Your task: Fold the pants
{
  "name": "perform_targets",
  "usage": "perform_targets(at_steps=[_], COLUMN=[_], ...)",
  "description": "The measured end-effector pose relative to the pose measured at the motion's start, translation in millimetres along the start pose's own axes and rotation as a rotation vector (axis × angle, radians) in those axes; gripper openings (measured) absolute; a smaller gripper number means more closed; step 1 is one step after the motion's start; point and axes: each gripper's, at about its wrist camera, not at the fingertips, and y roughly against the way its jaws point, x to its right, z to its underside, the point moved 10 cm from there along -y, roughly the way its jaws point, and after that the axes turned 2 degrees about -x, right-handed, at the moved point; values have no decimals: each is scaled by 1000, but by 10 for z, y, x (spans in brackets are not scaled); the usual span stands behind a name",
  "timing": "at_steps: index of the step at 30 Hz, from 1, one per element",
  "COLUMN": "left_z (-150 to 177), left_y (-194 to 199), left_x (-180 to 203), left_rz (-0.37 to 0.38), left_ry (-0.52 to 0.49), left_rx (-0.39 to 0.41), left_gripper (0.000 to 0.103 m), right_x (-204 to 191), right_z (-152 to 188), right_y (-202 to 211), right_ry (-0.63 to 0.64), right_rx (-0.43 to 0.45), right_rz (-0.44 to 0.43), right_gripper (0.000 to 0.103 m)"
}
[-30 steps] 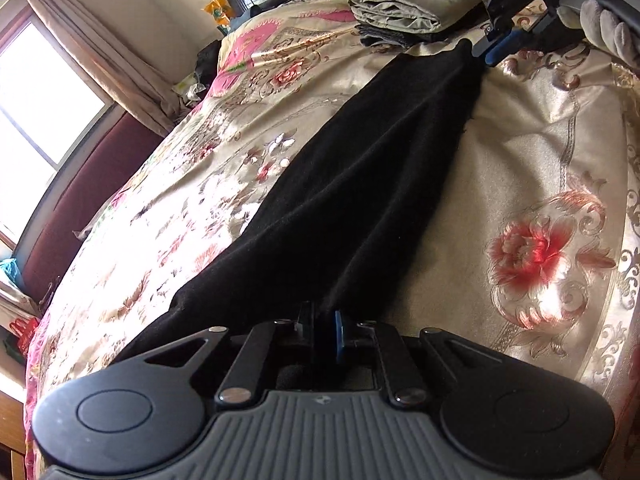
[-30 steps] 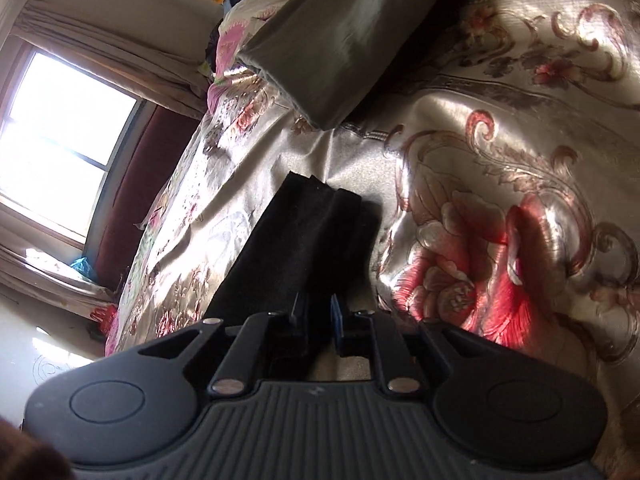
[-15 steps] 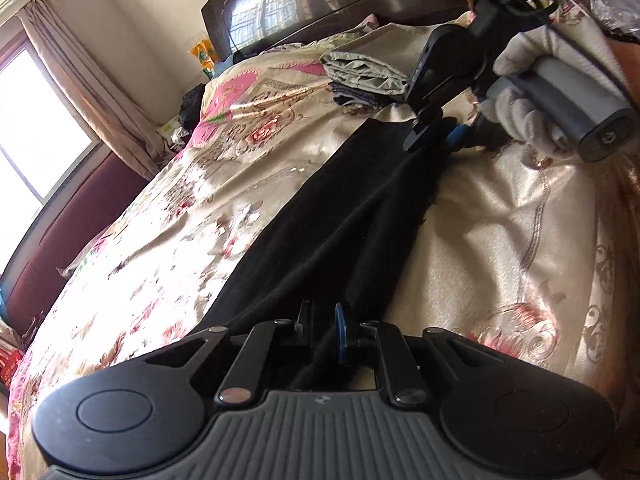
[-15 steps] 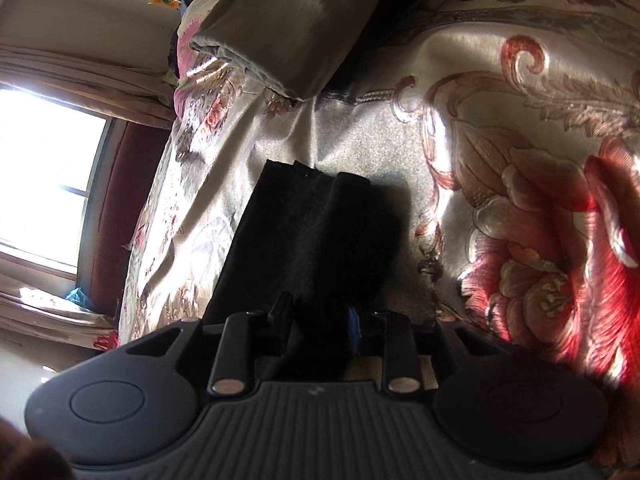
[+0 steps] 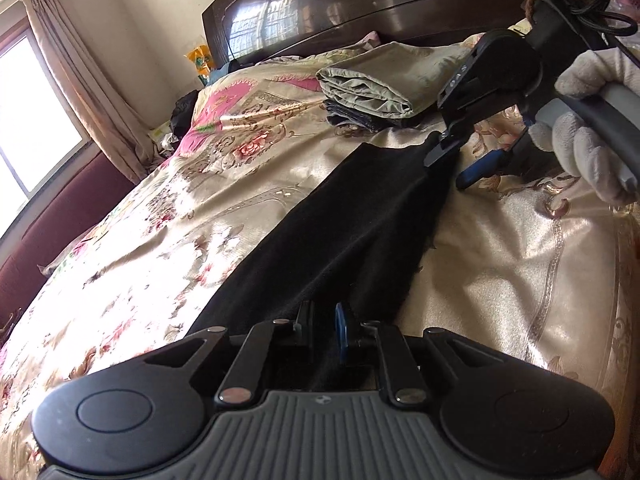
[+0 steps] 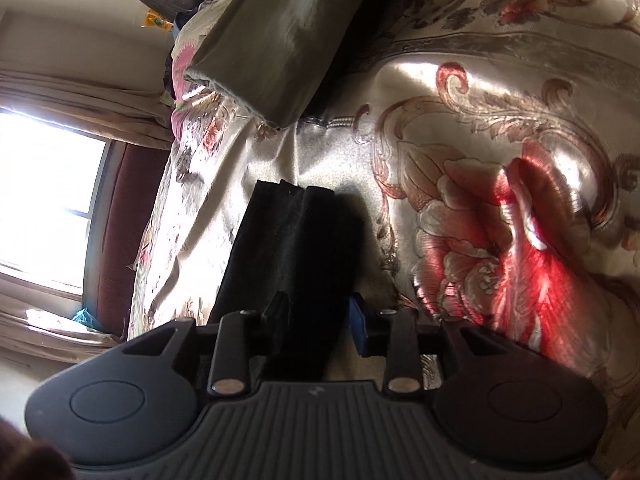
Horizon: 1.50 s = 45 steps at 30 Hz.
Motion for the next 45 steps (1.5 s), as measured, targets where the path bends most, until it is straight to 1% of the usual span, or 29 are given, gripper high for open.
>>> perform_targets(at_steps=[4, 6, 8, 10, 11, 13, 15, 18, 21, 23, 25, 26, 28, 29, 30, 32, 33, 34, 35, 36, 37, 38, 39, 40, 42, 43, 45], left_z=[-70, -83, -66, -37, -31, -22, -9, -2, -9, -20, -25, -37, -97, -139, -185, -275, -315, -347, -372, -372, -347, -299, -249, -224, -263, -309, -407], left_y=[-102, -147, -225, -291, -292, -262, -255, -289, -275, -304, -326, -328, -326, -328, -337, -379, -414, -443, -473, -520, -579, -648, -708, -739, -717, -688, -640], left_x=[66, 89, 133, 176, 186, 172, 142, 141, 173, 173, 171, 163, 135, 126, 122, 110, 89, 67, 43, 27, 31, 56, 96, 143, 234, 281, 384], left_rz=[0, 19, 37, 39, 43, 58, 68, 58, 57, 54, 51, 47, 49, 55, 55, 37, 29, 27, 34, 48, 60, 66, 62, 51, 39, 51, 78], left_ry=[-9, -4, -7, -23, -23, -11, 15, 21, 11, 5, -1, -4, -1, -3, -13, -39, -38, -25, -2, 32, 58, 74, 77, 70, 57, 55, 41], left_rx=[6, 3, -8, -24, -23, -18, -18, -24, -19, -20, -21, -19, -10, -1, 6, 14, 14, 11, 7, -8, -32, -63, -88, -98, -107, -105, -97], left_gripper=[29, 30, 31, 31, 31, 31, 31, 32, 32, 32, 33, 33, 33, 33, 33, 33, 34, 34, 34, 35, 36, 36, 35, 31, 25, 22, 22], right_x=[-82, -107, -112, -112, -74, -19, 5, -26, -103, -152, -142, -125, -92, -82, -92, -129, -150, -167, -165, -168, -179, -194, -203, -195, -186, -162, -115], right_z=[40, 38, 28, 58, 82, 96, 66, 54, 85, 76, 55, 40, 13, 3, -7, -28, -30, -40, -43, -48, -47, -40, -43, -52, -78, -107, -149], right_y=[-185, -212, -274, -217, -130, 35, 116, -20, -212, -282, -322, -323, -348, -385, -425, -483, -504, -517, -519, -533, -559, -575, -578, -557, -431, -336, -148], right_ry=[-7, 5, -20, -8, 10, 20, 21, 24, -3, -7, -18, -35, -53, -55, -51, -37, -32, -27, -27, -29, -15, 11, 40, 49, -4, -20, -7], right_rx=[-17, -9, -14, -19, -19, -10, 4, 3, -12, 6, 23, 22, 12, 2, -5, -15, -27, -34, -38, -41, -49, -60, -72, -84, -104, -100, -85], right_rz=[11, 21, 21, 16, 22, 13, 25, 58, 36, 19, 8, -13, -23, -20, -25, -47, -62, -79, -96, -116, -125, -117, -104, -98, -184, -213, -233], right_gripper=[36, 38, 39, 38, 35, 35, 37, 40, 41, 43, 41, 40, 29, 20, 17, 19, 22, 23, 26, 29, 29, 25, 16, 10, 8, 8, 8])
